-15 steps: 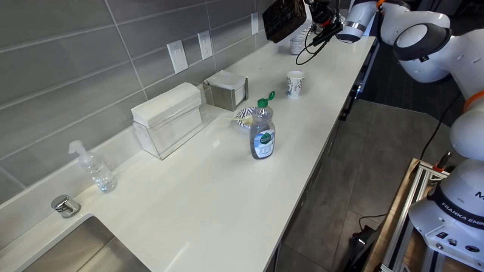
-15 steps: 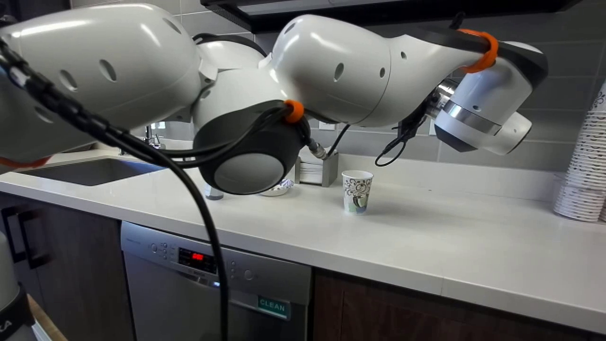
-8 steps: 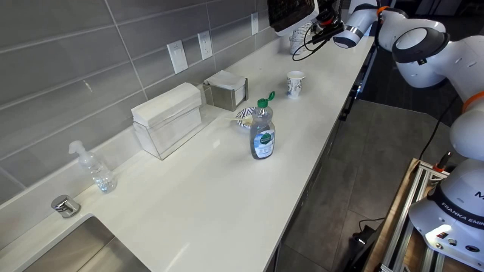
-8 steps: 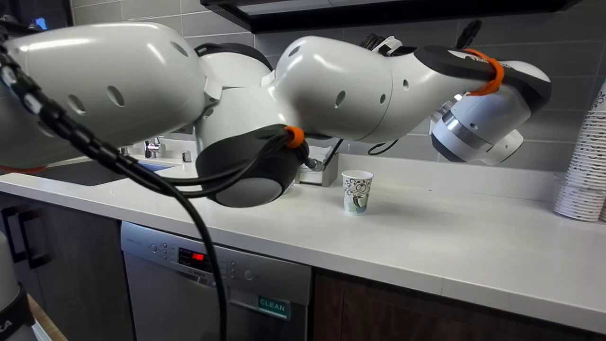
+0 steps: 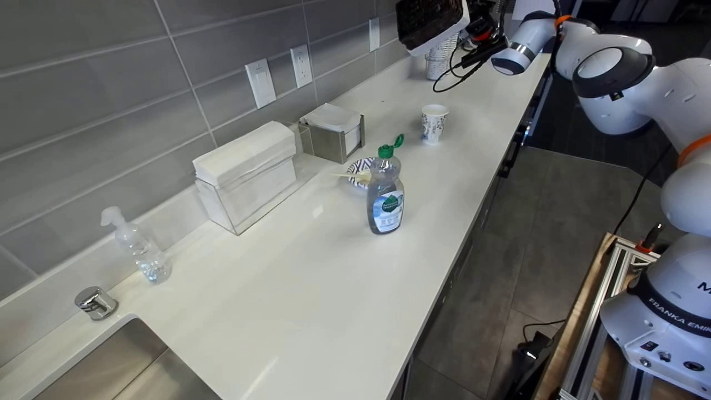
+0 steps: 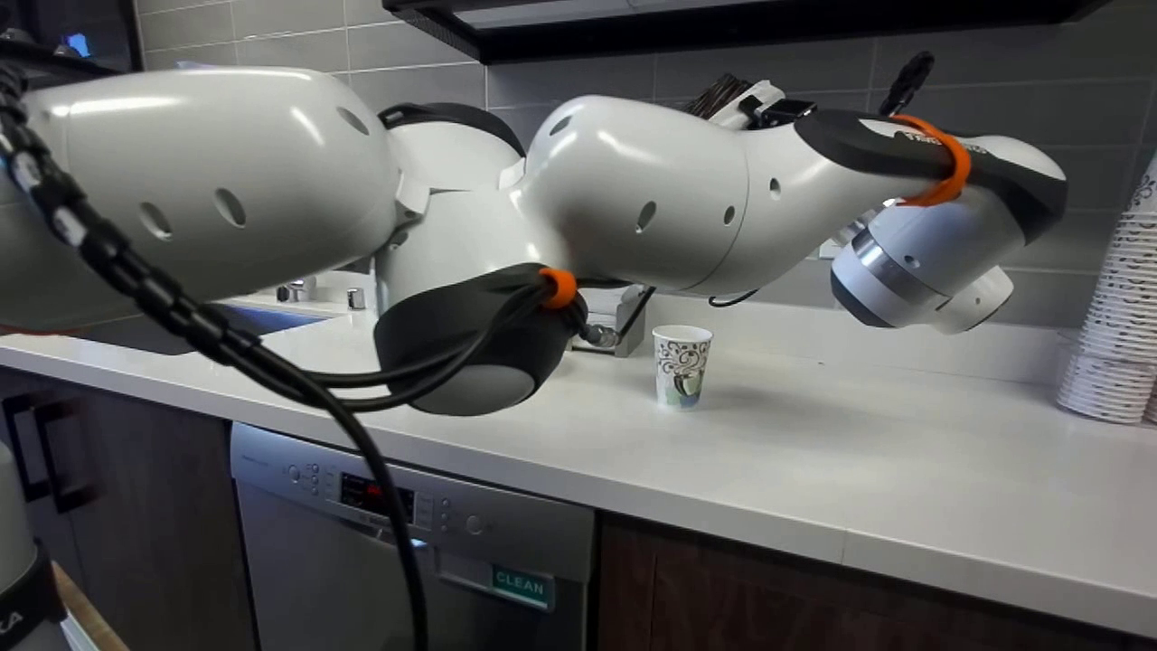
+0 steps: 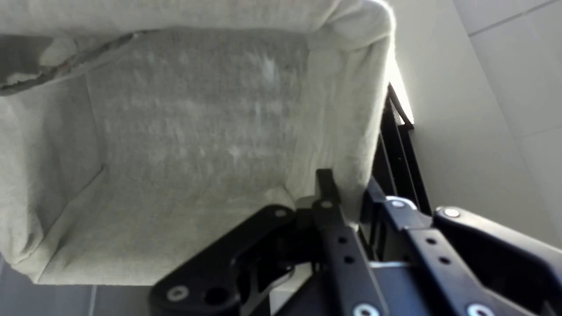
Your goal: Pour out the contents from the brown basket
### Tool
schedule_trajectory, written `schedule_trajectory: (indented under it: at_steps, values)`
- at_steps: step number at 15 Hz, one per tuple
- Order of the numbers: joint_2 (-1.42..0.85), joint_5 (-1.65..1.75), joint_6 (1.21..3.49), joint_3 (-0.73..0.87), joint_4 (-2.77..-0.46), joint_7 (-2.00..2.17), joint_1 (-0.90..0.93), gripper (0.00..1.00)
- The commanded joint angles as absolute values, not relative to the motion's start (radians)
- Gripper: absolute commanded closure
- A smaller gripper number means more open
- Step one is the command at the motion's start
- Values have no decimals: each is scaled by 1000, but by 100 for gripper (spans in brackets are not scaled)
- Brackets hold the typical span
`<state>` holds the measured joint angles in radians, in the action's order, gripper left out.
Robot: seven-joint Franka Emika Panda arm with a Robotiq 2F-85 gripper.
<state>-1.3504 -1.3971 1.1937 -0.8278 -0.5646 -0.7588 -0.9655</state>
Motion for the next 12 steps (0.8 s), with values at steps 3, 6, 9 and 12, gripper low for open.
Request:
schedule_trajectory:
  at_steps: [3,6,9,12]
  values:
    - [-1404,-1443,1193,-861,-506,-708,-944,96]
    - [-1438,-1502,1167,-919,-481,-709,-961,96]
    - [-1440,-1526,1196,-938,-459,-707,-968,96]
    - [-1400,-1447,1348,-846,-448,-709,-953,96]
